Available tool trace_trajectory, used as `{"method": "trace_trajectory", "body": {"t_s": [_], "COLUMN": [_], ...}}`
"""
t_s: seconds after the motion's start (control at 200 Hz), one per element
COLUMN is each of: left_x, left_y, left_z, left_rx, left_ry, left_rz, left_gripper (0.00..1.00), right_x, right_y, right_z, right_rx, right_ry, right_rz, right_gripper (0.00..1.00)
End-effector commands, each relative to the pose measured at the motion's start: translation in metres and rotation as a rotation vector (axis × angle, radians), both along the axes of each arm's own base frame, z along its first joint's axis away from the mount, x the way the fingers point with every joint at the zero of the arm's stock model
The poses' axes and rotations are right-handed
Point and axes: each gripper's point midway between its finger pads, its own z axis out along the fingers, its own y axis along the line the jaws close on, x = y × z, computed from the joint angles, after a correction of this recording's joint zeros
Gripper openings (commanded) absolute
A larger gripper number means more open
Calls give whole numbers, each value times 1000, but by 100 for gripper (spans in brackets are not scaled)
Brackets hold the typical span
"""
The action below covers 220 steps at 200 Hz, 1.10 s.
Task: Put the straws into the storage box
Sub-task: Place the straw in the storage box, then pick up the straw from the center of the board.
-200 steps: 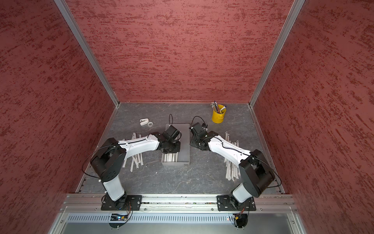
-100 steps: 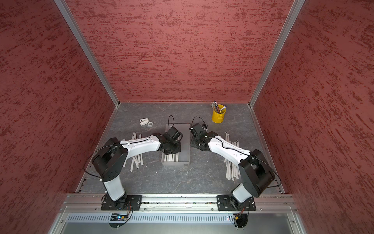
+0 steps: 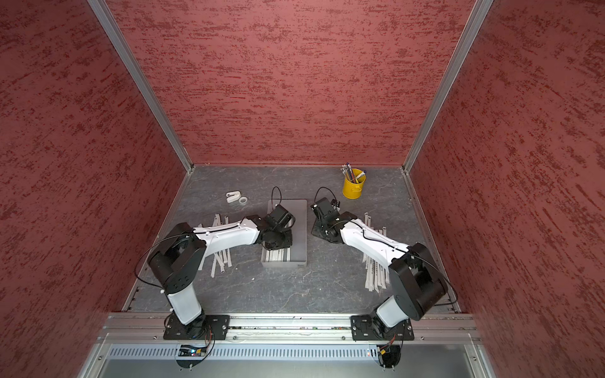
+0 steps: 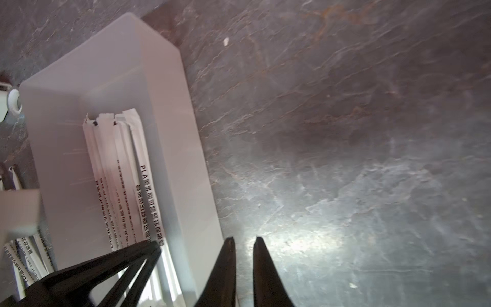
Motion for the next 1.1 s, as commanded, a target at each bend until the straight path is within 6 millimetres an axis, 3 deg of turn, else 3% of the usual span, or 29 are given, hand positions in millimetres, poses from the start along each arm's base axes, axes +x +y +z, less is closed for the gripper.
{"method": "trace_trajectory", "body": {"t_s": [0.0, 0.045, 0.17, 0.321, 0.491, 0.681, 0.937, 1.097], "left_x": [4, 4, 9, 23, 31, 30, 28, 29], "left_y": [-10, -7, 25, 85, 127, 134, 128, 127], "left_z": [65, 86, 112, 99, 82, 79, 67, 66], "left_rx": [-96, -115, -12, 140, 49, 28, 11, 13], "left_ry": [-145, -202, -354, -412, -382, -413, -379, -375], "left_rz": [-57, -79, -94, -11, 122, 139, 122, 116], "left_gripper": [35, 38, 51, 72, 83, 85, 85, 85], "right_x": [-12, -17, -25, -3, 25, 41, 45, 46], "right_y": [-53, -72, -118, -145, -163, -172, -181, -177], "right_z": [3, -2, -15, -19, -34, -46, -72, -85], "right_rx": [-58, -89, -154, -231, -284, -323, -329, -291], "right_ry": [30, 62, 102, 91, 105, 120, 178, 201], "right_rz": [-56, -81, -156, -191, -211, -222, -229, -220], "right_gripper": [17, 18, 19, 21, 22, 22, 23, 21]}}
